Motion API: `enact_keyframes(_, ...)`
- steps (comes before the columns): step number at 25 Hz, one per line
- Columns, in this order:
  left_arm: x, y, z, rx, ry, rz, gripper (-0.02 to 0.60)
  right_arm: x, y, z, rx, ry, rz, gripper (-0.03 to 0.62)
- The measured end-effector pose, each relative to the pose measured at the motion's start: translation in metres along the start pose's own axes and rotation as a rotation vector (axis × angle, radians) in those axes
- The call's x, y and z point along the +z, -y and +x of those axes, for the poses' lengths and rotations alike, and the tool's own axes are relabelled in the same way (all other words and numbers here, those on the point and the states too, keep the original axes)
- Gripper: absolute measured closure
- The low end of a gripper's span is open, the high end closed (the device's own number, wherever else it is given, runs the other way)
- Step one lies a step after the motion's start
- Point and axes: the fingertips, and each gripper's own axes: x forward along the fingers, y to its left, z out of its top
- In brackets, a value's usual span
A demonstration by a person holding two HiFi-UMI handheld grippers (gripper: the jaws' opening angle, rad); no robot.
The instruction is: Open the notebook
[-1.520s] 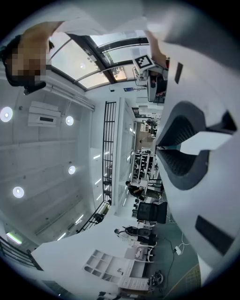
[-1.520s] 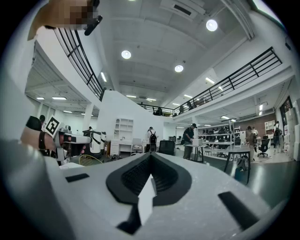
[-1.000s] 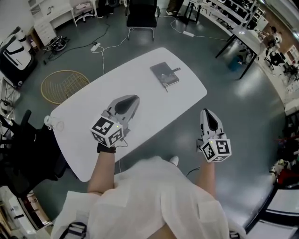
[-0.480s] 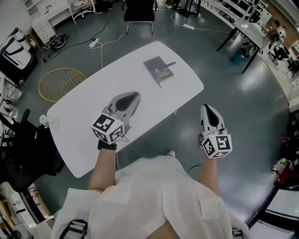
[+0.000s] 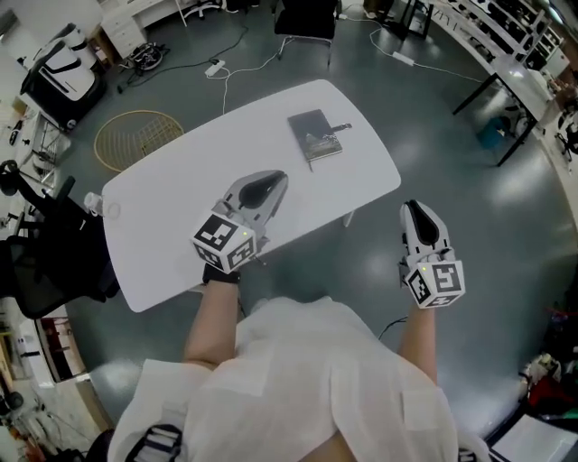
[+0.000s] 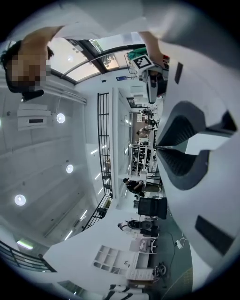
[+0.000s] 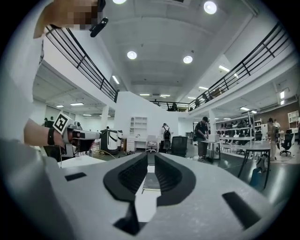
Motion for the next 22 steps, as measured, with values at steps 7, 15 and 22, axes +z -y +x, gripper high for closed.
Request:
enact_keyframes(7, -0.003, -0.006, 0.005, 0.114, 0.027, -0.025, 0.560, -0.012, 0.021, 0.036, 0.123, -0.011, 0.006, 0.534)
enact_keyframes(15, -0.036, -0.064, 0.008, 0.196, 0.002, -0.059, 0.560, -0.049, 0.010, 0.108, 0.200, -0.042, 0.022, 0.523)
enact_keyframes(22, -0.021, -0.127, 0.055, 0.187, 0.040, -0.041, 0.560, -0.035, 0.031, 0.186, 0.215, -0.043, -0.015, 0.520)
